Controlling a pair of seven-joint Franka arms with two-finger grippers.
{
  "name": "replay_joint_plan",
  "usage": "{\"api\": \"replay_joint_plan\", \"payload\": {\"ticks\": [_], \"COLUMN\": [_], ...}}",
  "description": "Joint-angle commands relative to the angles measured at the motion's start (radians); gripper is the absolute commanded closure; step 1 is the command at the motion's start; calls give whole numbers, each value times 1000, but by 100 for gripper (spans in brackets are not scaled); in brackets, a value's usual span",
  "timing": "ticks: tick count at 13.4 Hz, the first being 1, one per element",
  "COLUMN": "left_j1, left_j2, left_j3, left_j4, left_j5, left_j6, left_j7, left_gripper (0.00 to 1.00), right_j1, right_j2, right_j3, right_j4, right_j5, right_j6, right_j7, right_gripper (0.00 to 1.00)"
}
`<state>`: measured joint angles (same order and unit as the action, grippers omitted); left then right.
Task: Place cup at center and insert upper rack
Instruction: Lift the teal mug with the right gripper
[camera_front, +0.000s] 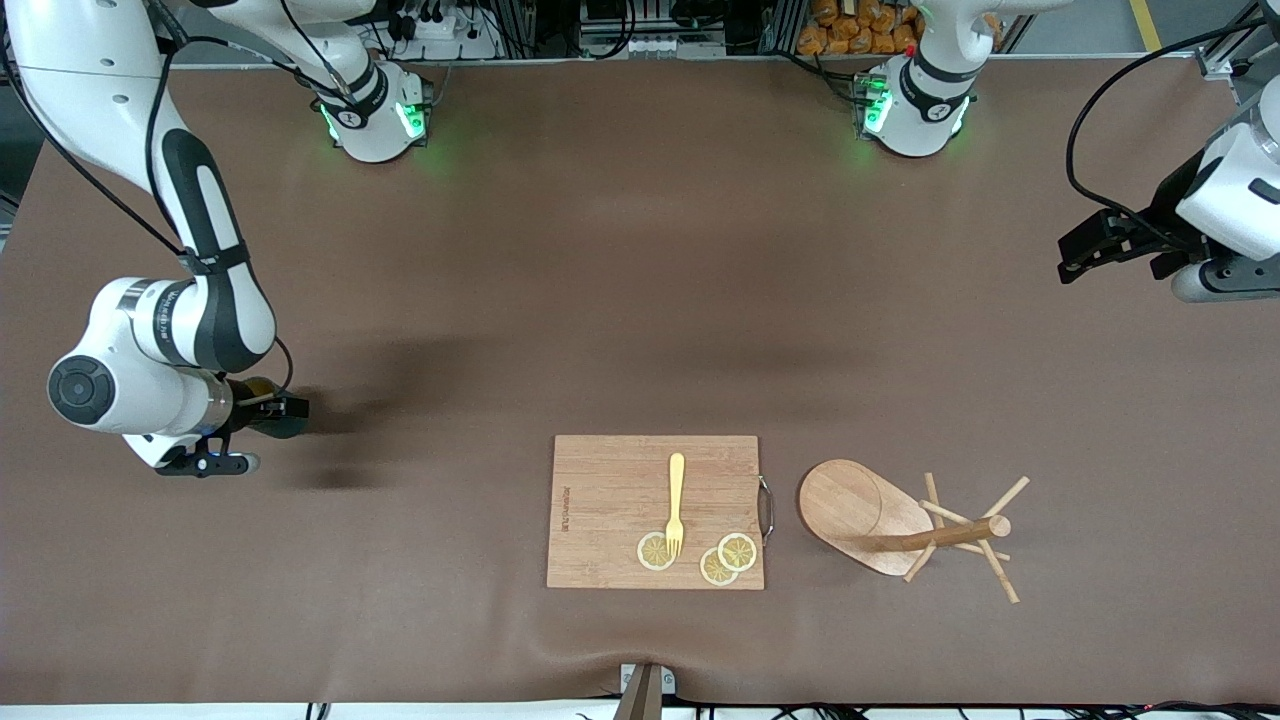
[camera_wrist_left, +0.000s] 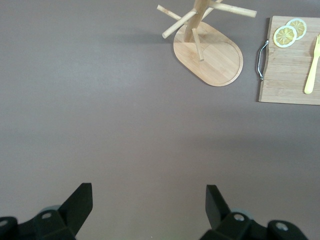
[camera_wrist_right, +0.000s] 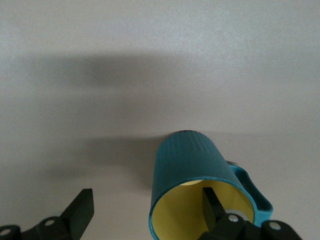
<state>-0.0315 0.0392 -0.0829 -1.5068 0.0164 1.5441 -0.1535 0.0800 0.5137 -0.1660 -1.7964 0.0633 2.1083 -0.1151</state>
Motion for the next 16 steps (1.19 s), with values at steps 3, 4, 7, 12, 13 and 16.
{"api": "replay_joint_plan", "payload": {"ticks": [3, 4, 7, 12, 13, 16], "left_j1": [7, 8, 10, 10, 12, 12], "left_j2": [-7, -7, -7, -5, -5, -9], "left_j3": [-5, -3, -2, 0, -1, 2], "left_j4": [2, 2, 3, 2, 3, 2], "left_j5": [11, 10, 11, 10, 10, 10], "left_j6": [-4, -4, -6, -6, -6, -7], "left_j7": [12, 15, 18, 17, 17, 17], "left_gripper": [0, 0, 0, 0, 0, 0], "right_j1": [-8, -11, -11, -2, 7, 61], "right_j2": [3, 3, 3, -7, -15, -52], "right_j3": [-4, -4, -4, -3, -1, 3], "right_j4": [5, 5, 6, 22, 34, 38], "right_j5": [18, 18, 16, 18, 18, 23], "right_j6": [-1, 1, 1, -1, -2, -7], "right_j7": [-125, -153, -158, -150, -149, -141], "right_gripper": [86, 93, 100, 100, 100, 100]}}
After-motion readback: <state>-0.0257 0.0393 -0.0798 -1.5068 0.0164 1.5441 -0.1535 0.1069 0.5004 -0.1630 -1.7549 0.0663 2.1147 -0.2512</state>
